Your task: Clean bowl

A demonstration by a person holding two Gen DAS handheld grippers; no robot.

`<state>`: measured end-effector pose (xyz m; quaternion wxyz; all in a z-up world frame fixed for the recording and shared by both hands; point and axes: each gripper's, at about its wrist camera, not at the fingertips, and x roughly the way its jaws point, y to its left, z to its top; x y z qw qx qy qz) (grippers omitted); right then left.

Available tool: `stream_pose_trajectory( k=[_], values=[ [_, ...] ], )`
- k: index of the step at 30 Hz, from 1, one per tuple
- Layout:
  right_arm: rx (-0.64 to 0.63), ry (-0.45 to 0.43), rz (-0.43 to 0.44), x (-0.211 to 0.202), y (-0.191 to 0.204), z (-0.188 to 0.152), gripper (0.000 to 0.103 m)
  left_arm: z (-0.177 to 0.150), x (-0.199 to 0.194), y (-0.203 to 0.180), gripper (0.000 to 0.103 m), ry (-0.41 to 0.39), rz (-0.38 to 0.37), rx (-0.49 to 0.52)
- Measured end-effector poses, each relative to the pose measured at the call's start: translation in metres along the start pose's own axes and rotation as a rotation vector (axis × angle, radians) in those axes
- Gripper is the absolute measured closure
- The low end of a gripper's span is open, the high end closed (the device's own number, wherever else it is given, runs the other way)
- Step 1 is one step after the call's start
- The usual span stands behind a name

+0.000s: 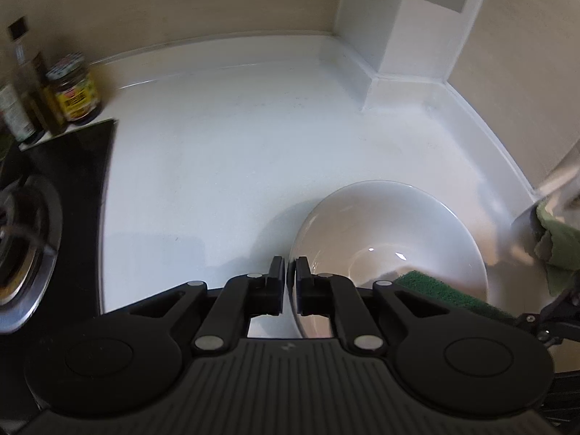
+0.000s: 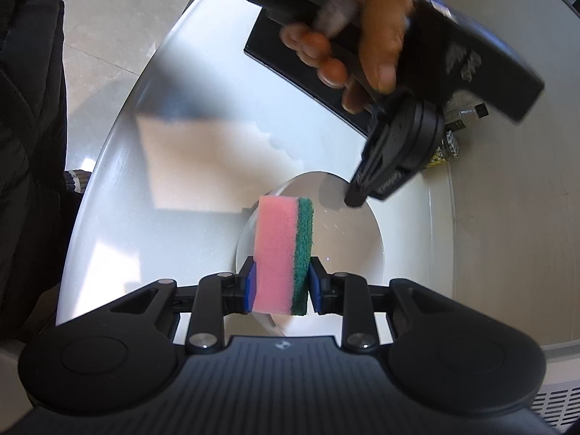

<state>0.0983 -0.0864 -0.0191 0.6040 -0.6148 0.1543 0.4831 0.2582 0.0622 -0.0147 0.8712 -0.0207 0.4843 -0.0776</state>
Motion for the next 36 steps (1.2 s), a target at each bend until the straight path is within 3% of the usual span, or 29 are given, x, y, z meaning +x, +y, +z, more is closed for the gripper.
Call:
stream_pose_trajectory(
  k=[7,12,19,28,36],
  values=[
    [-0.008,-0.004,0.001,-0.004,0.0,0.003,0.078,-0.023,-0.009,-0.005,0.091,-0.001,0.014,-0.059],
    [-0.004,-0.027,0.006,-0.004,0.0,0.008,0.078,-0.014,0.004,-0.008,0.097,0.017,0.04,0.003],
    [-0.033,-0.002,0.001,-0.001,-0.005,-0.011,0.078,0.013,0.021,-0.002,0.096,0.051,-0.003,0.082],
    [-0.014,0.003,-0.004,0.002,-0.006,-0.014,0.078,-0.016,0.001,-0.008,0.092,0.018,0.043,-0.054],
    [-0.015,-0.013,0.006,-0.003,-0.013,-0.015,0.078,-0.027,-0.005,-0.014,0.091,-0.013,0.092,-0.056]
  ],
)
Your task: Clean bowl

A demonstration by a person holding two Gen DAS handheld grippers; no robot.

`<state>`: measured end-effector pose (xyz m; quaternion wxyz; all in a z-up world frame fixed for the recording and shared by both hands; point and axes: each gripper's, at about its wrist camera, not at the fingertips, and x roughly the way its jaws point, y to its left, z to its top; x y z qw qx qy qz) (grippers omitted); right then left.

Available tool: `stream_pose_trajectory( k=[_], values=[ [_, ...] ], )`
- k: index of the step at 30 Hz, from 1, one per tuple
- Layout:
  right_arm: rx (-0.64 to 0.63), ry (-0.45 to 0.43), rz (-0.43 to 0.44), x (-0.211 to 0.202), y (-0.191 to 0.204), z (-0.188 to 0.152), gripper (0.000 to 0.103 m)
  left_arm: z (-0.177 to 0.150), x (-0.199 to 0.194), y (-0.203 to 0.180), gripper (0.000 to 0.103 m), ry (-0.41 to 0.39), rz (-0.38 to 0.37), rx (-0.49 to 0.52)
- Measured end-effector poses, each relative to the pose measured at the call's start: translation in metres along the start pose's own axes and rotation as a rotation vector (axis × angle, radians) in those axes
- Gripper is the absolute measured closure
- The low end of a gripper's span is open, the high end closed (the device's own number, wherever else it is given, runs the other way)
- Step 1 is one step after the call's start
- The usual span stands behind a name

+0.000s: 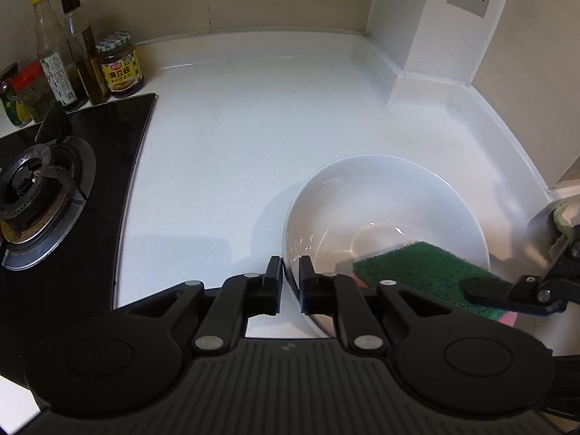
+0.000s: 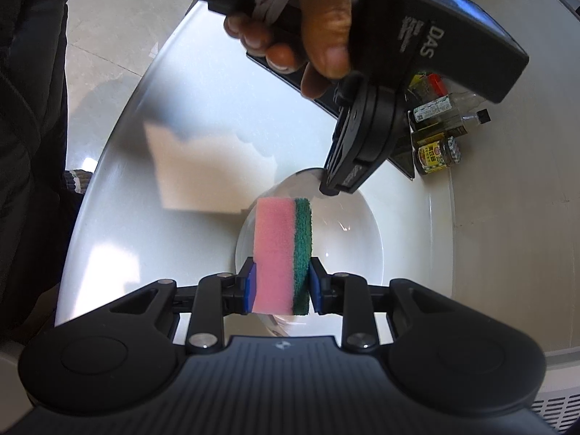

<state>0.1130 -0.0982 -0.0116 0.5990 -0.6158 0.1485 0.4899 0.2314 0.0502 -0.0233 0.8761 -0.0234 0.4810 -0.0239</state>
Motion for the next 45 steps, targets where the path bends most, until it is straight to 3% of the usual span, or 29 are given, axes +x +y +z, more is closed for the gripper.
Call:
stream_pose_trajectory(
  k=[7,21,30,36,41,45],
  values=[
    [-0.001,-0.002,-0.009,0.006,0.005,0.008,0.078,0.002,0.001,-0.002,0.091,0.007,0.006,0.025],
    [-0.055,0.015,-0.017,-0.001,0.006,0.008,0.078,0.022,0.022,0.005,0.089,0.033,-0.055,0.113],
    [0.002,0.014,-0.015,0.0,0.001,0.012,0.078,0.003,0.001,0.012,0.088,0.026,-0.049,-0.01],
    [-0.009,-0.023,0.008,-0.001,0.001,0.024,0.078,-0.003,0.0,0.008,0.089,0.021,-0.022,0.016],
    [-0.045,-0.032,0.02,-0.003,0.007,0.025,0.078,0.012,0.017,0.011,0.094,0.043,-0.05,0.066],
    [-0.061,-0.005,0.007,-0.003,0.008,0.019,0.078,0.024,0.026,0.013,0.092,0.06,-0.085,0.035]
  ],
)
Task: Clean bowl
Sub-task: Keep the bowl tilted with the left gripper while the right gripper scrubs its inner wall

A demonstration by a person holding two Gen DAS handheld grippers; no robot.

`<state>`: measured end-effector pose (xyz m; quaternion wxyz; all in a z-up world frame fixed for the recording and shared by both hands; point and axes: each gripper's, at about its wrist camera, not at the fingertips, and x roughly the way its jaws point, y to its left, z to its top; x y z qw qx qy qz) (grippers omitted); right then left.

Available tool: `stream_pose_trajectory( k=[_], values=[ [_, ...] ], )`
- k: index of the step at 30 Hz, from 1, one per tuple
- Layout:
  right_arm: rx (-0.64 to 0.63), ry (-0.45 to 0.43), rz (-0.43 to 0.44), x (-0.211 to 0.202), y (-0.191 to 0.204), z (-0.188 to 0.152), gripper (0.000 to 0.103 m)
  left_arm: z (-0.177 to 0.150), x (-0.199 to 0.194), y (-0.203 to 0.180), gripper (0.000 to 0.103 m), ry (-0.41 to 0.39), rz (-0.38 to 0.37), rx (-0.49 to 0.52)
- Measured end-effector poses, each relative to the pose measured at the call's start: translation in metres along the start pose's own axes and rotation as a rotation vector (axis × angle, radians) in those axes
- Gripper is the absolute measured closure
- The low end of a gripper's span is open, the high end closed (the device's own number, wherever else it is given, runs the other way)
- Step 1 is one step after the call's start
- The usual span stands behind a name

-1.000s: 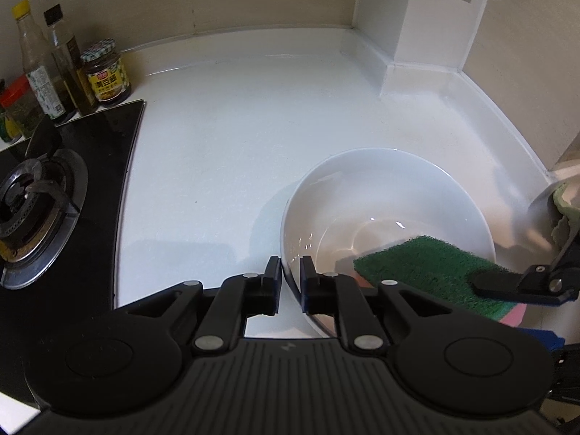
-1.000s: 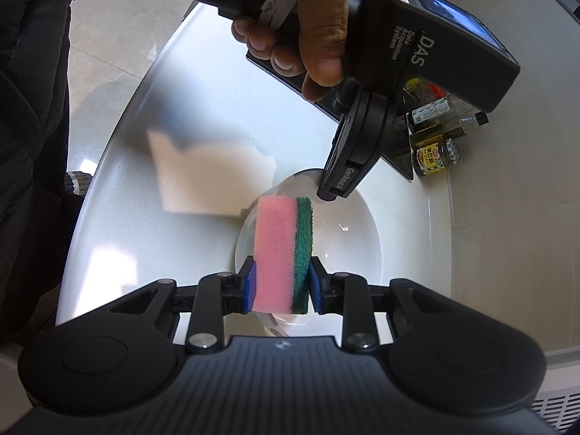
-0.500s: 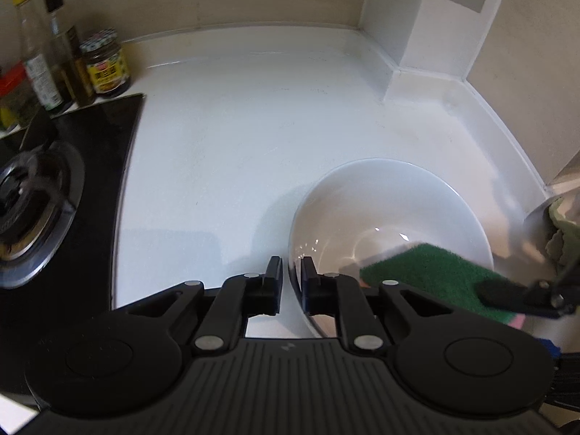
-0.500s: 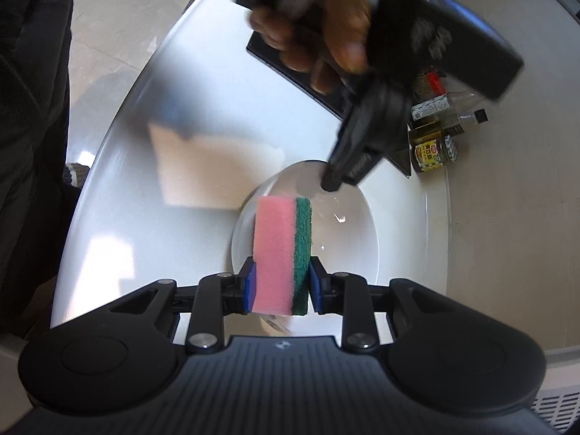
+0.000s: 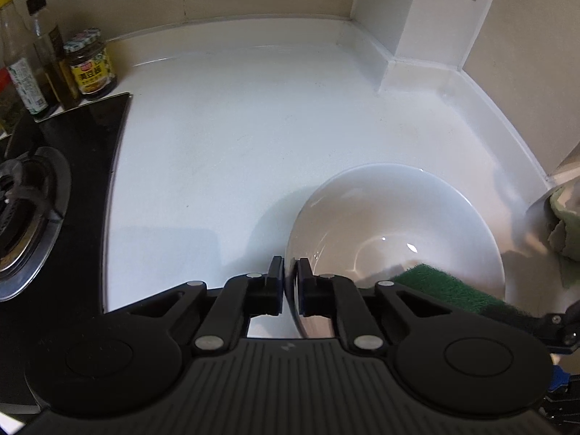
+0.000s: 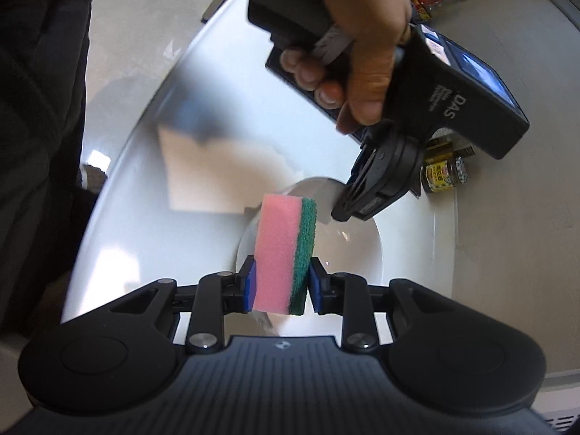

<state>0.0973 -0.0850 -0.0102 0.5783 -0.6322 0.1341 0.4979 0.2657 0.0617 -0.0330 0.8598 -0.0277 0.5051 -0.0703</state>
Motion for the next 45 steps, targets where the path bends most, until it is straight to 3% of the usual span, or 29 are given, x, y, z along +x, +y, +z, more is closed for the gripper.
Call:
stream_pose_trajectory(
  k=[4,7,10,15,20,39,45],
  values=[
    [0.02,0.004,-0.002,0.001,0.0,-0.002,0.078,-0.013,-0.015,-0.003,0.089,-0.03,0.031,-0.041],
    [0.027,0.003,0.001,0.003,-0.003,0.004,0.078,-0.03,-0.029,-0.001,0.088,-0.052,0.007,-0.088],
    [0.029,0.002,0.005,0.003,-0.004,0.005,0.078,-0.039,-0.032,-0.003,0.088,-0.088,0.021,-0.079],
    [0.04,-0.033,0.022,0.003,-0.005,0.012,0.078,-0.026,-0.021,-0.002,0.096,-0.059,0.045,-0.028],
    [0.008,-0.008,0.004,-0.001,0.002,0.007,0.078,-0.006,-0.008,-0.003,0.095,-0.034,0.027,0.016],
    [0.035,-0.016,-0.003,-0.003,0.0,-0.01,0.077,-0.022,-0.035,0.003,0.091,-0.087,0.03,-0.061],
    [0.105,-0.025,-0.017,-0.006,-0.003,-0.014,0.077,-0.027,-0.032,0.002,0.09,-0.085,0.023,-0.056]
  ],
)
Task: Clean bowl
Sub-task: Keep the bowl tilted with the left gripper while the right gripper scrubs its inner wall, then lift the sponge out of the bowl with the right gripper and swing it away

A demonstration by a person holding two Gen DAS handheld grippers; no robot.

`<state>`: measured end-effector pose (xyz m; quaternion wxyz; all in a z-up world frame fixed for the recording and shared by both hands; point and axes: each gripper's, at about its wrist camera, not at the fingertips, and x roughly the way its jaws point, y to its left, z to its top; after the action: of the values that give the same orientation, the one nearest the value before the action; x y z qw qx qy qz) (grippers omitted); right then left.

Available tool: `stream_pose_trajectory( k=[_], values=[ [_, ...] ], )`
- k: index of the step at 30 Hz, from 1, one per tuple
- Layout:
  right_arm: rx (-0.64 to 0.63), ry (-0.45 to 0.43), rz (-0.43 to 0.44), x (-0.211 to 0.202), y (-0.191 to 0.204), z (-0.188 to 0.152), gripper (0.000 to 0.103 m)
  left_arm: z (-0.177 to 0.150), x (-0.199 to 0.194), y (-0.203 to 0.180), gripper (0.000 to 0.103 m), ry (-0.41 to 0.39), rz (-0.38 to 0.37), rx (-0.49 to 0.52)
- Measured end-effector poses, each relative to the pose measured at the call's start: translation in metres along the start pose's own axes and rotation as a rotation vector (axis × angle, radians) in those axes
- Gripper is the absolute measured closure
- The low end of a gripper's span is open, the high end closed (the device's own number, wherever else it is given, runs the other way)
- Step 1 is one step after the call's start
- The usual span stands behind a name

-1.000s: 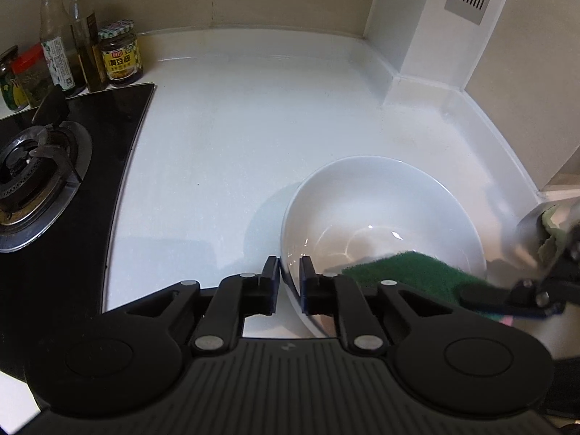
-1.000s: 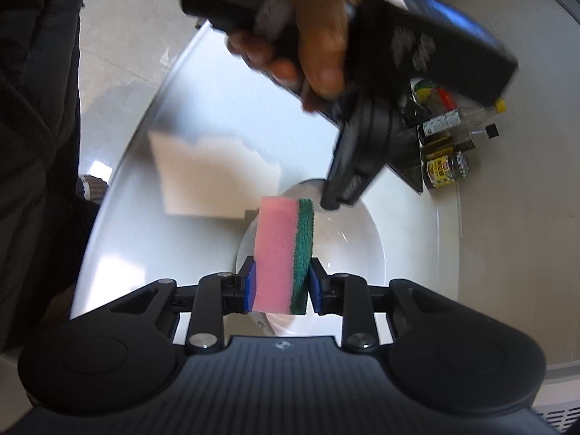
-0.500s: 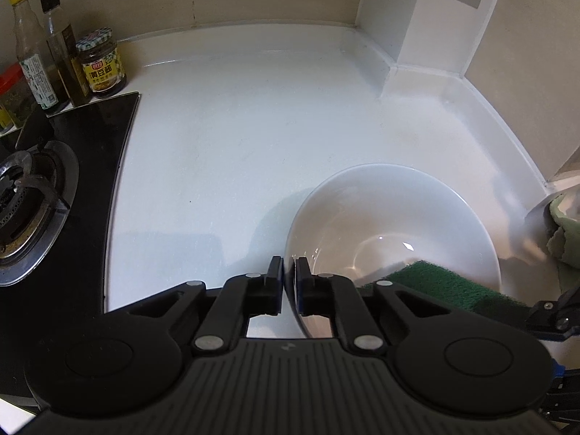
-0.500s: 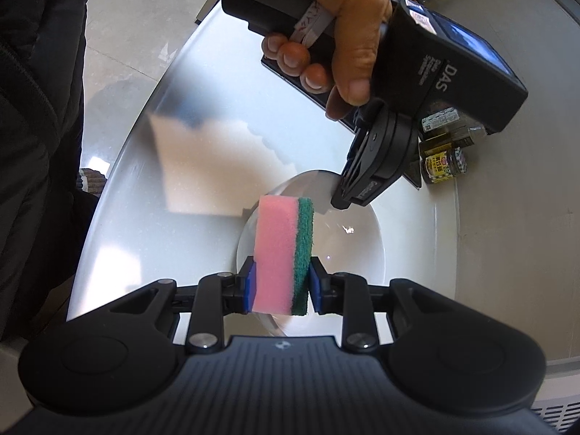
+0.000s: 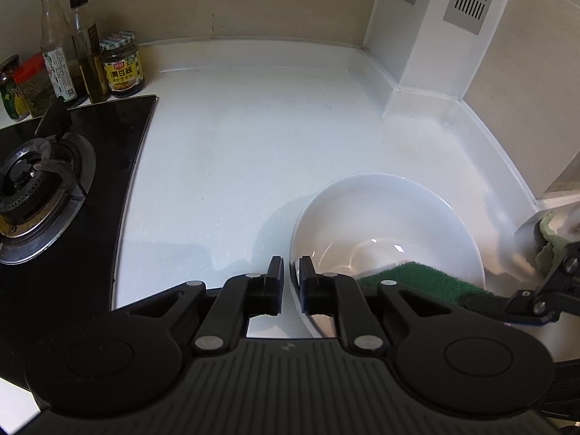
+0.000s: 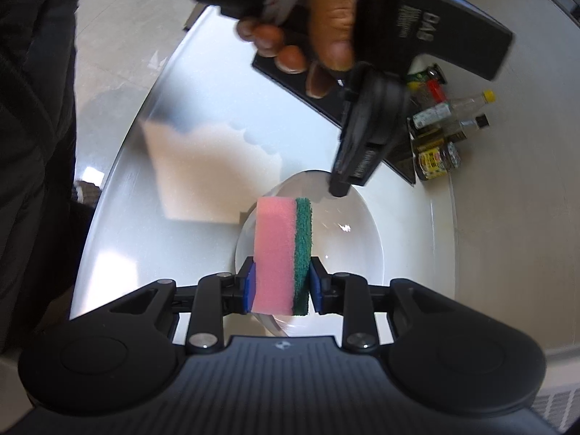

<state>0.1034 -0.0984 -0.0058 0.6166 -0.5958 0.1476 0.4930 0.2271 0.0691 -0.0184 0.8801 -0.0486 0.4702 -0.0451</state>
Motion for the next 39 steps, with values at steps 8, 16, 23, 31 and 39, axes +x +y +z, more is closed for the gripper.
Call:
stream_pose_trajectory(
  k=[8,16,23,31,39],
  values=[
    [0.012,0.002,-0.018,-0.001,0.0,0.0,0.078,0.01,0.014,-0.005,0.095,0.021,-0.015,0.082],
    [-0.034,-0.002,-0.044,-0.006,0.001,-0.003,0.078,0.029,0.03,-0.009,0.096,0.045,-0.057,0.152],
    [0.535,-0.135,-0.037,-0.037,-0.051,-0.024,0.078,0.014,0.023,0.001,0.089,-0.005,-0.071,0.056],
    [1.297,-0.057,-0.187,-0.047,-0.113,-0.089,0.078,0.006,0.013,-0.008,0.089,-0.02,-0.026,0.116],
    [1.542,0.036,-0.02,0.0,-0.123,-0.137,0.078,0.009,0.014,-0.011,0.091,-0.008,-0.022,0.152]
  ],
)
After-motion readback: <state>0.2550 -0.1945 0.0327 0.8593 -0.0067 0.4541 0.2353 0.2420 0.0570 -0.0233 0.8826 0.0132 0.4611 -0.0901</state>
